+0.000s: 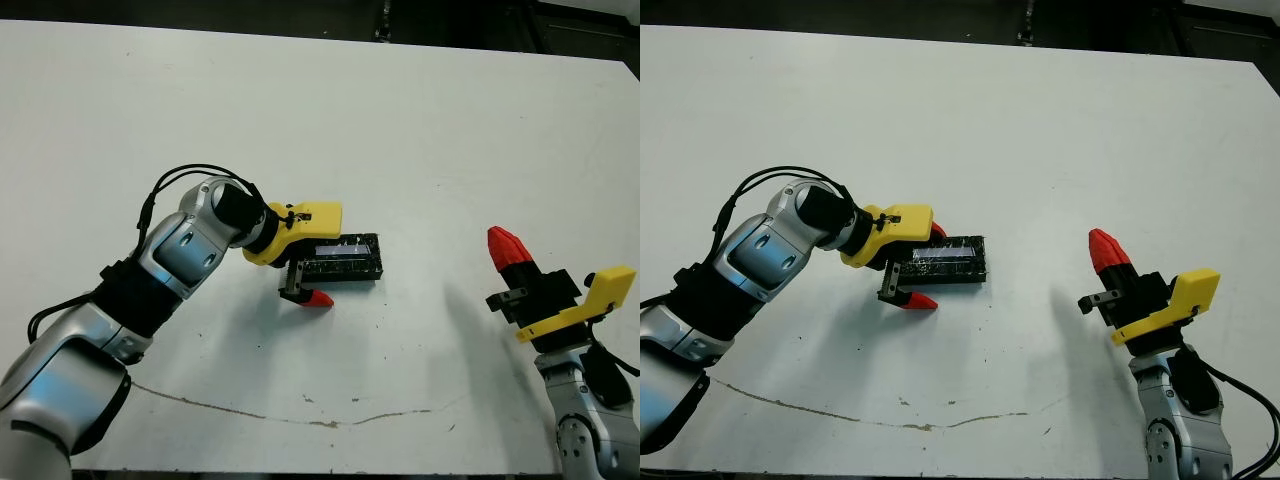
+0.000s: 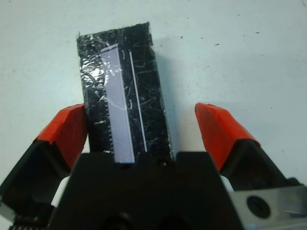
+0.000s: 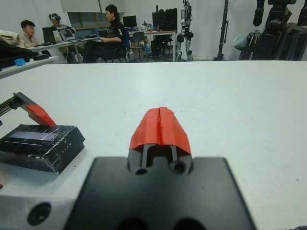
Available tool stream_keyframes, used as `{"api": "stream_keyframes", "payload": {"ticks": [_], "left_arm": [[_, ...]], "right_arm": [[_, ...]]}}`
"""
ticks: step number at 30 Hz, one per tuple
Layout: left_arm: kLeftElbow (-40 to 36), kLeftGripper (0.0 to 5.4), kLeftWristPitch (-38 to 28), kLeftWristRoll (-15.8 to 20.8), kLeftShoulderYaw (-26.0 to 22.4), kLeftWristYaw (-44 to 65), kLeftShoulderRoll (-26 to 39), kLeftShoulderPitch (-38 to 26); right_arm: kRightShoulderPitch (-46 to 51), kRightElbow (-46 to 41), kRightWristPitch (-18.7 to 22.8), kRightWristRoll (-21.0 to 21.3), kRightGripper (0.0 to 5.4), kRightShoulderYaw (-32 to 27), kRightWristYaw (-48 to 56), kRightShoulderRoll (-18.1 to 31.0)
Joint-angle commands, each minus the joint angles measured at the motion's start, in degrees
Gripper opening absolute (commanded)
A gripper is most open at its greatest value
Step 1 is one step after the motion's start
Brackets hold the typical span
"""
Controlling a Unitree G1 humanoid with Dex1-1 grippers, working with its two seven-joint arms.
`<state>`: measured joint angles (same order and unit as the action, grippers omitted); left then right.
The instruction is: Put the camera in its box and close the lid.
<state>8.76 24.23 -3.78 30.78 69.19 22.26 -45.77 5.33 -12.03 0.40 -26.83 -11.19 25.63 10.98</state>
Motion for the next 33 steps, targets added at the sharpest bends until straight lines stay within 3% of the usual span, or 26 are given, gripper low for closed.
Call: {"api": "stream_keyframes", "payload": {"ticks": [1, 5, 10, 15, 33], "left_arm": [[1.3, 5.39, -0.4, -1.1, -1.0, -1.7, 1.2, 0.3], [2.7, 5.39, -1.4, -2.6, -1.5, -3.1, 2.9, 0.1], [2.4, 5.39, -1.2, -1.2, -4.1, -3.4, 5.1, 2.0], [1.5, 5.39, -2.2, -2.1, -4.6, -3.6, 8.3, 3.4], [-5.5, 5.39, -2.4, 2.4, -10.0, 1.1, 18.6, 10.4]], "right_arm": [[0.5, 0.1, 0.3, -0.1, 0.00, -0.2, 0.3, 0.6], [0.5, 0.1, 0.4, -0.2, 0.00, -0.3, 0.4, 0.5], [0.5, 0.2, 0.6, -0.6, 0.00, -0.2, 0.4, 0.5], [0.5, 0.1, 0.5, -0.5, 0.00, -0.1, 0.4, 0.5], [0.3, 0.5, 0.8, -1.0, 0.00, -0.2, 1.0, 0.5]]}}
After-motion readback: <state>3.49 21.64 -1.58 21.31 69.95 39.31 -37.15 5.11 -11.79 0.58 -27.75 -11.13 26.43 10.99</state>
